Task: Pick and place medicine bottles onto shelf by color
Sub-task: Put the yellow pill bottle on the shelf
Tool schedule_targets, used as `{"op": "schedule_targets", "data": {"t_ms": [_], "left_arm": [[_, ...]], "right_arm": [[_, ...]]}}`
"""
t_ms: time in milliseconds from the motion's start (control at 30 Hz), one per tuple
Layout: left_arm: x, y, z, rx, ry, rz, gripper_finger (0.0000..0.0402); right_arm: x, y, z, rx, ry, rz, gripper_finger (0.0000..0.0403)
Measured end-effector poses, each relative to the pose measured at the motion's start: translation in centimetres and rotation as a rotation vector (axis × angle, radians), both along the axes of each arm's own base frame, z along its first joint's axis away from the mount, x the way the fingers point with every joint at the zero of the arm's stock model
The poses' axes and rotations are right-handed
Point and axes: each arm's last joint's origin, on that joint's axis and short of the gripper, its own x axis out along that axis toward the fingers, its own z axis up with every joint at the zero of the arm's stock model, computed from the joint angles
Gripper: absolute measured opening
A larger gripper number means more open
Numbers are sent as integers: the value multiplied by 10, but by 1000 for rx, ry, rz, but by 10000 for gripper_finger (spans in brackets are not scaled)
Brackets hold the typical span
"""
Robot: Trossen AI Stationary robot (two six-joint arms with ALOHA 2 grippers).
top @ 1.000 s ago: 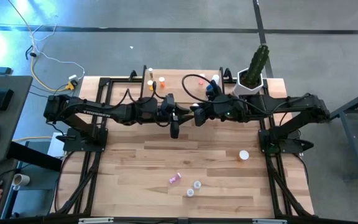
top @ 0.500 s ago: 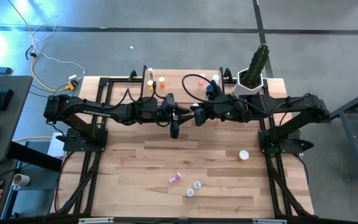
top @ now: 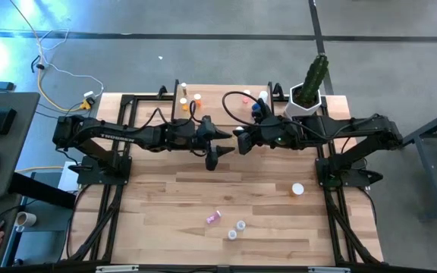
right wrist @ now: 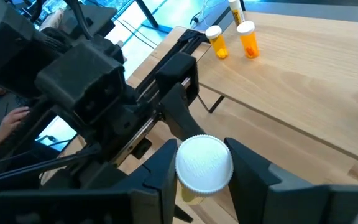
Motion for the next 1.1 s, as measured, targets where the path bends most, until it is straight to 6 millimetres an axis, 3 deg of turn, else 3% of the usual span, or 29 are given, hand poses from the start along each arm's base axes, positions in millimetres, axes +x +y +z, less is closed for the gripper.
{"op": "schedule_targets", "data": {"t_ms": [167,500,1100], "left_arm": [[-4,0,0,-12,31,4,257],[-23,8,12,-9,68,41,257],[-37,26,16,-48,101,33,258]], "right_arm": [[-1,-1,0,-15,6,-22,101],[-1,-6,-1,-45,20,-52,101],[4,-56,7,-181,20,14,101]]}}
